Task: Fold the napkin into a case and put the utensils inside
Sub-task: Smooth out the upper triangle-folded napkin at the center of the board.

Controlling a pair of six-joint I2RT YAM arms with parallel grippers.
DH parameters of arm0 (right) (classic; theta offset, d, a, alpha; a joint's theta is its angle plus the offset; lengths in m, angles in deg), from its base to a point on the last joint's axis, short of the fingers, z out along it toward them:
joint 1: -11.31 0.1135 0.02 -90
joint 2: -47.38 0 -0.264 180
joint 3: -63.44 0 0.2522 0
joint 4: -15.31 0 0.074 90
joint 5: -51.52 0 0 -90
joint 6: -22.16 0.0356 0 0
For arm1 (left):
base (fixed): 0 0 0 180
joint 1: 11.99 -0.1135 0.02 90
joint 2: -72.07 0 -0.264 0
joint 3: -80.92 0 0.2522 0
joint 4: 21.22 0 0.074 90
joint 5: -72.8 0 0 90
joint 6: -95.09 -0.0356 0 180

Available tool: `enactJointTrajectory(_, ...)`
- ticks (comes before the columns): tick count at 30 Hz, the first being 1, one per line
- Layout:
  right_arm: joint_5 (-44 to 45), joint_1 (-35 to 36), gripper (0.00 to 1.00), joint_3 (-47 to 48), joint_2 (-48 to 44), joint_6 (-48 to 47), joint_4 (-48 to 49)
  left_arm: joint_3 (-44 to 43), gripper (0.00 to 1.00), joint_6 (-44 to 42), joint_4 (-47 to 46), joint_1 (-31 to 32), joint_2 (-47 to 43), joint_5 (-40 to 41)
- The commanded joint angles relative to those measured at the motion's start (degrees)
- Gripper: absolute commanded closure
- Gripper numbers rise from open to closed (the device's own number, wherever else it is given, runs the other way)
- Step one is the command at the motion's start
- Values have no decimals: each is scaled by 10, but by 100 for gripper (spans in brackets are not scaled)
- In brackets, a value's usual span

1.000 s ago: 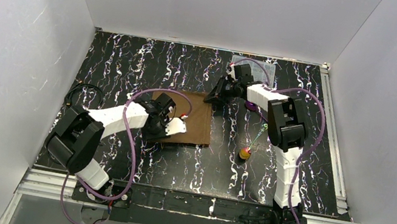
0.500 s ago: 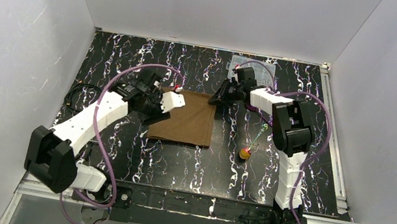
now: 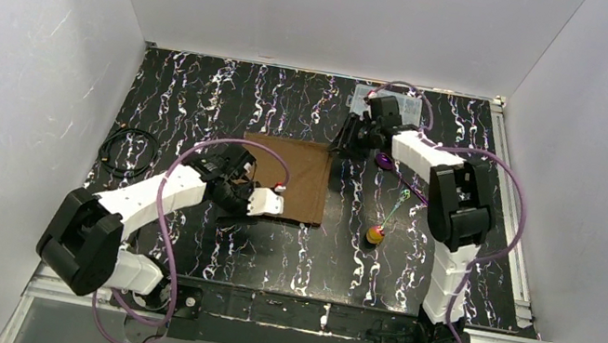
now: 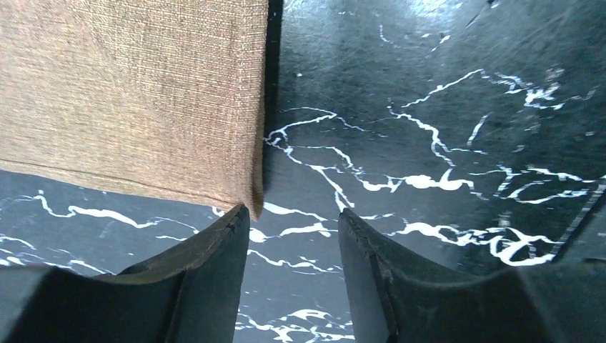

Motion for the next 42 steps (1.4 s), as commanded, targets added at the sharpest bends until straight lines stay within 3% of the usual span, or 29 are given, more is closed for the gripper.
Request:
enactJointTrajectory(1, 24, -1, 46, 3, -88, -87, -39, 41, 53, -91, -65, 0, -33, 17)
enactJointTrajectory(6, 36, 0, 40, -12, -128, -160, -86, 104, 55, -167, -131, 6, -59, 23)
enactJointTrajectory(14, 49, 11, 35, -67, -203, -245, -81, 202, 57, -241, -269, 15, -128, 44)
enactJointTrajectory(19, 44, 22, 34, -68, -211, -278, -89, 244, 55, -244, -332, 20, -171, 55)
enactJointTrajectory(24, 56, 31, 34, -76, -206, -264, -88, 225, 55, -215, -264, 20, -186, 45)
enactJointTrajectory(30, 65, 56, 37, -100, -201, -196, -58, 147, 55, -142, -127, 20, -189, -33)
enactJointTrajectory(38, 112, 110, 37, -127, -200, -177, -59, 38, 54, -41, -42, -15, -119, -78)
enactJointTrajectory(42, 122, 127, 40, -147, -206, -167, -53, 48, 55, -72, -46, -23, -110, -70)
